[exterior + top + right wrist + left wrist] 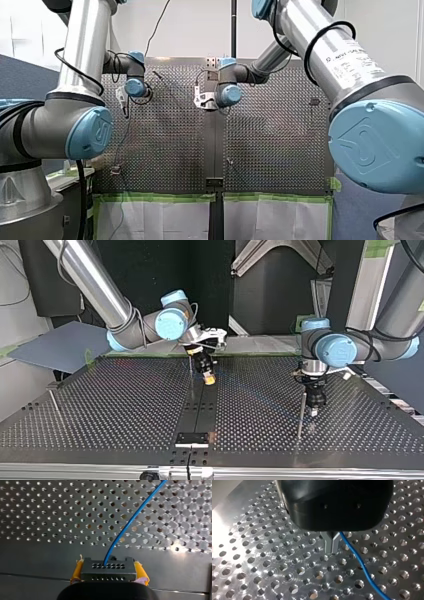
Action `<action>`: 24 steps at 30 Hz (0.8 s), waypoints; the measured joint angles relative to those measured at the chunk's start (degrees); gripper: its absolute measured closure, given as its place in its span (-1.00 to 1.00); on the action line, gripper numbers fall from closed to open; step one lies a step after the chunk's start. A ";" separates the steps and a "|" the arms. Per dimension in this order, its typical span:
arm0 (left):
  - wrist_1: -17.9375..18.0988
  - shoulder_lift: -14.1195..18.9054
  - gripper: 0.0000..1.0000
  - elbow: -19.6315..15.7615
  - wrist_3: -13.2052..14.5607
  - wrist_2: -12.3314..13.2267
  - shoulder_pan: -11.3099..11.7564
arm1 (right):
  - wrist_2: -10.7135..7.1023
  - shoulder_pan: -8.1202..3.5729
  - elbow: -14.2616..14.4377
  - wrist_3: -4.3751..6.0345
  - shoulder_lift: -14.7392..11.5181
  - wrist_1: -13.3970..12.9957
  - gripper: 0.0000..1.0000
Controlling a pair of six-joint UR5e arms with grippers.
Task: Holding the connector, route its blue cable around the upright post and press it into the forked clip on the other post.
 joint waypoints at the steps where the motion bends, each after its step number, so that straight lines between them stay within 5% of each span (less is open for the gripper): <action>1: -0.02 0.00 1.00 0.00 -0.05 0.05 -0.03 | 0.00 0.00 0.20 -0.01 0.01 -0.07 1.00; 9: -0.35 0.01 0.94 -0.02 -0.70 -0.22 -0.25 | -0.01 0.00 0.47 -0.05 0.03 0.23 1.00; 15: -0.41 0.01 0.52 -0.03 -1.65 -0.29 -0.33 | -0.01 0.00 0.49 -0.09 0.03 0.60 1.00; 20: -0.42 0.00 -0.30 -0.05 -1.89 -0.30 -0.42 | 0.00 -0.05 0.74 -0.19 0.03 0.66 1.00; 24: -0.42 0.00 -0.63 -0.08 -2.61 -0.30 -0.43 | 0.01 -0.09 1.11 -0.20 0.03 0.49 1.00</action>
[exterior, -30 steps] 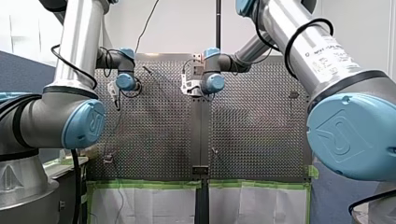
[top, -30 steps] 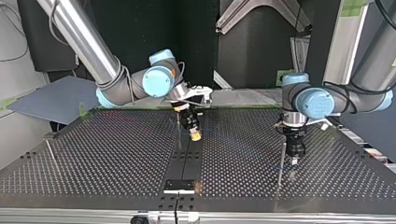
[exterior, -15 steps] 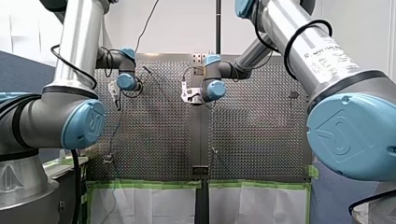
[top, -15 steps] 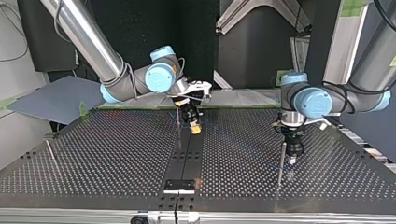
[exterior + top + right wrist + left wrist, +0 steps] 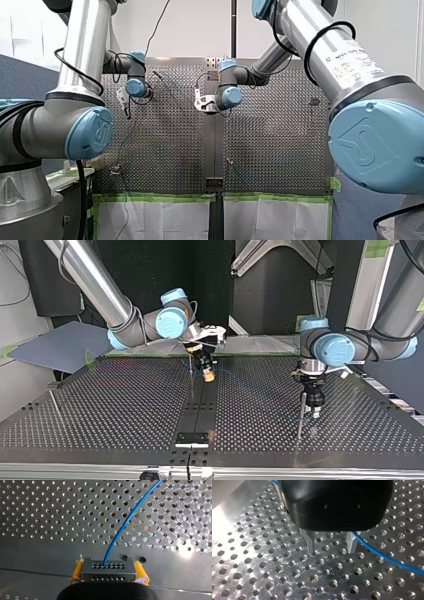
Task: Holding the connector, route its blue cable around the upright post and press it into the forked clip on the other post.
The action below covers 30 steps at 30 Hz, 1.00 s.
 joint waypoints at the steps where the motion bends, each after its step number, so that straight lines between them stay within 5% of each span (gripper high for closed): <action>1: 0.00 0.00 -0.86 0.00 -0.36 0.00 0.00 | 0.02 -0.04 0.19 0.00 0.00 -0.11 1.00; 2: 0.00 0.01 -0.98 0.00 -0.64 0.00 -0.01 | 0.04 -0.06 0.38 0.00 0.00 -0.22 1.00; 9: 0.01 0.00 -0.98 -0.01 -3.07 -0.82 0.02 | 0.81 -0.06 3.01 -0.09 0.00 -1.67 1.00; 30: 0.96 -1.92 -0.98 0.00 -4.58 -1.31 0.18 | 10.43 -1.16 13.06 -0.59 -0.03 -10.48 1.00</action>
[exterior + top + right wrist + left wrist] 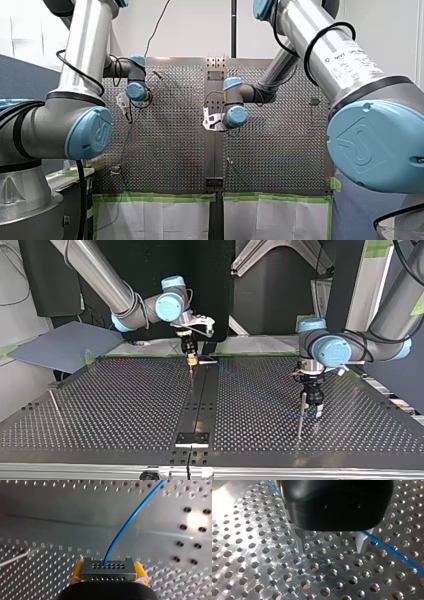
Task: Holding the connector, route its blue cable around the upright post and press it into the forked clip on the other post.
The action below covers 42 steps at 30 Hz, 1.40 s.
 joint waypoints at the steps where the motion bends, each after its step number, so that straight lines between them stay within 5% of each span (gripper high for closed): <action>1: 0.00 0.00 -0.98 0.00 0.00 0.00 -0.03 | 0.61 -0.13 0.62 0.01 0.00 -0.63 1.00; 16: -0.18 -0.05 -0.98 -0.01 0.07 -0.01 -0.32 | 7.47 -2.97 8.83 0.82 0.01 -8.84 1.00; 42: -0.26 -0.03 -0.98 -0.01 -0.02 0.00 -0.61 | 7.29 -6.70 20.82 5.72 0.60 -20.83 1.00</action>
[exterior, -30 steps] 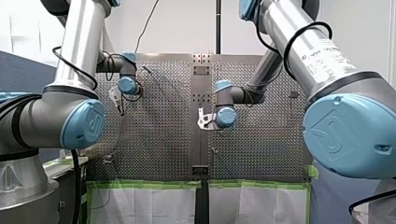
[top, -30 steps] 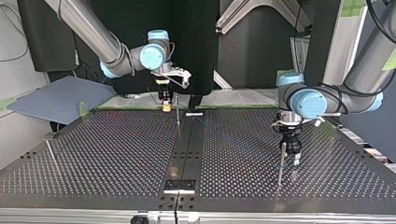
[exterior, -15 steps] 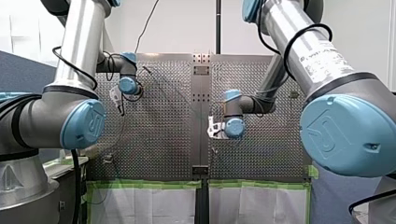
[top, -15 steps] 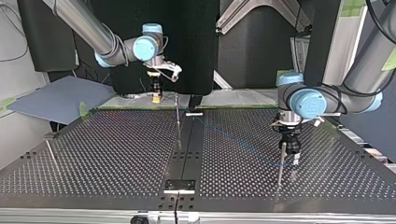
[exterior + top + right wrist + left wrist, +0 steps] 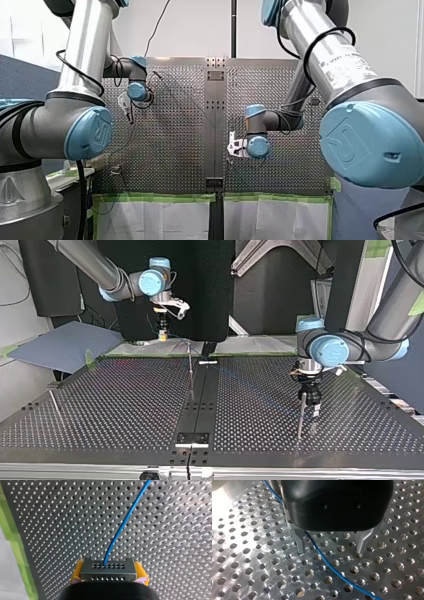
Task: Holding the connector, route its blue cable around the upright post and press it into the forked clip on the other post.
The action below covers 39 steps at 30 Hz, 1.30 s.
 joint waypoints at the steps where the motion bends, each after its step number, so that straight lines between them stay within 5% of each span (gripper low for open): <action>1: 0.00 0.00 -0.98 0.00 0.00 0.00 0.00 | -0.09 -0.26 0.51 0.10 0.33 -0.51 1.00; 9: -0.05 0.00 -0.98 0.02 -0.13 0.27 -0.02 | -0.92 -2.50 4.05 1.59 3.58 -4.05 1.00; 21: -0.23 -0.04 -0.98 0.01 -0.09 0.18 -0.37 | -5.86 -7.60 9.24 2.29 8.90 -9.38 1.00; 29: -0.26 -0.02 -0.98 0.00 -0.03 0.09 -0.64 | -6.92 -11.15 7.31 2.52 12.57 -13.05 1.00; 39: -0.26 -0.03 -0.98 0.01 -0.05 0.08 -0.68 | -7.21 -12.54 4.80 2.59 16.93 -17.40 1.00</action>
